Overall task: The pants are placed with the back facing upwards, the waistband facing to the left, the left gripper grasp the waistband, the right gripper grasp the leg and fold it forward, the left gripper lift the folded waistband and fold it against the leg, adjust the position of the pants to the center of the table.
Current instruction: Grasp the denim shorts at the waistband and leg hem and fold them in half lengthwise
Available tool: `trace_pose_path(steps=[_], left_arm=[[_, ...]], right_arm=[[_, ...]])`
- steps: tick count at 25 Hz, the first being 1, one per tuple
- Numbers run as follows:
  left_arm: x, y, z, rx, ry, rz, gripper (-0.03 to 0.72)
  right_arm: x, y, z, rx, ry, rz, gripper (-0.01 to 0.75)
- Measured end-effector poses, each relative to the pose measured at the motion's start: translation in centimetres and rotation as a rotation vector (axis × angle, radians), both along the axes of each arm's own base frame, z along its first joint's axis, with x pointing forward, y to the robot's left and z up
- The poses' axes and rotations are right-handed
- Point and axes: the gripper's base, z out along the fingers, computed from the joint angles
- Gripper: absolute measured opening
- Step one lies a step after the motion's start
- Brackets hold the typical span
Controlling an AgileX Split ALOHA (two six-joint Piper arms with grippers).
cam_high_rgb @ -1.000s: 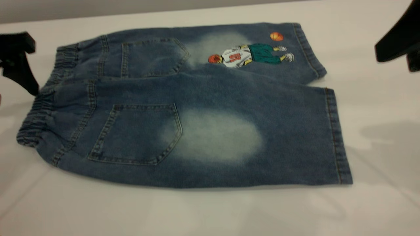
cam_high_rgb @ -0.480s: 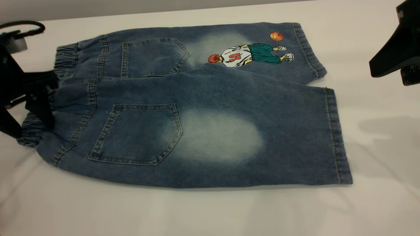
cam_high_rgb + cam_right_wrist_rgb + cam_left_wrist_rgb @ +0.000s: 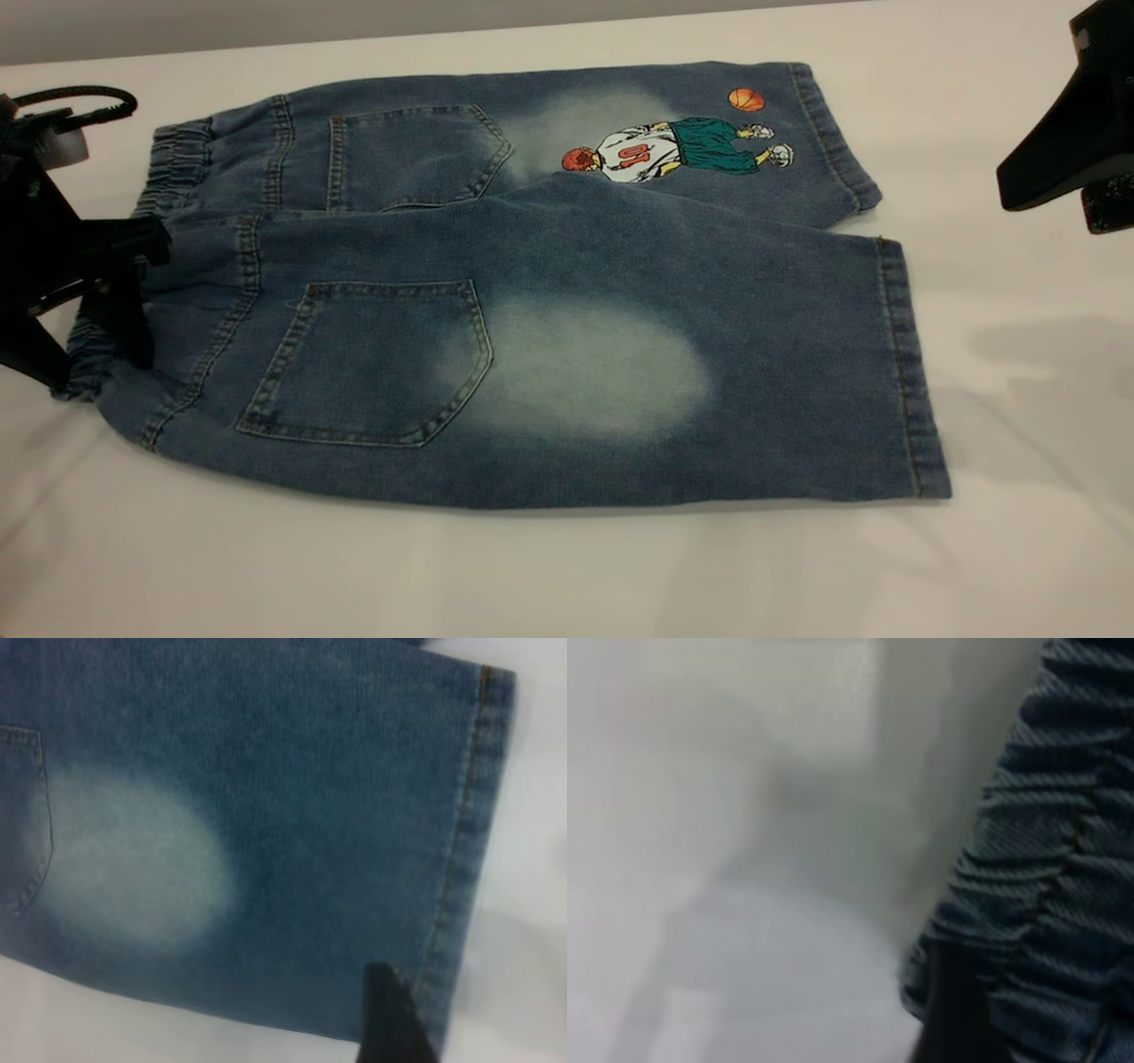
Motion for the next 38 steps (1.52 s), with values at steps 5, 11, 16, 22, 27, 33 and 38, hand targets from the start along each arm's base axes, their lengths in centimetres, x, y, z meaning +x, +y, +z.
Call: trace_pose_path(steps=[5,11,16,22,27,33,38], left_arm=[[0.0,0.0,-0.1,0.0,-0.006,-0.013,0.15],[0.5,-0.2,1.4,-0.008,-0.05,-0.03,0.134],[0.9,-0.7,4.3,-0.003,-0.141,-0.047,0.134],[0.9,-0.7,5.2,0.0,-0.157,-0.056,0.134],[0.9,-0.7,5.2,0.0,-0.158,-0.056,0.134],[0.9,-0.7,5.2,0.0,-0.158,-0.056,0.134],[0.9,-0.7,5.3,0.0,-0.159,-0.057,0.134]], right_arm=[[0.1,0.5,-1.7,0.05,0.1,-0.001,0.357],[0.6,0.6,-4.8,0.06,0.19,-0.01,0.357],[0.8,1.0,-7.6,0.091,0.256,0.006,0.357],[0.6,1.3,-11.0,0.124,0.327,0.016,0.357],[0.4,1.7,-12.3,0.164,0.341,0.039,0.357],[-0.1,2.3,-13.3,0.249,0.37,0.082,0.356],[-0.6,3.0,-14.5,0.347,0.397,0.108,0.348]])
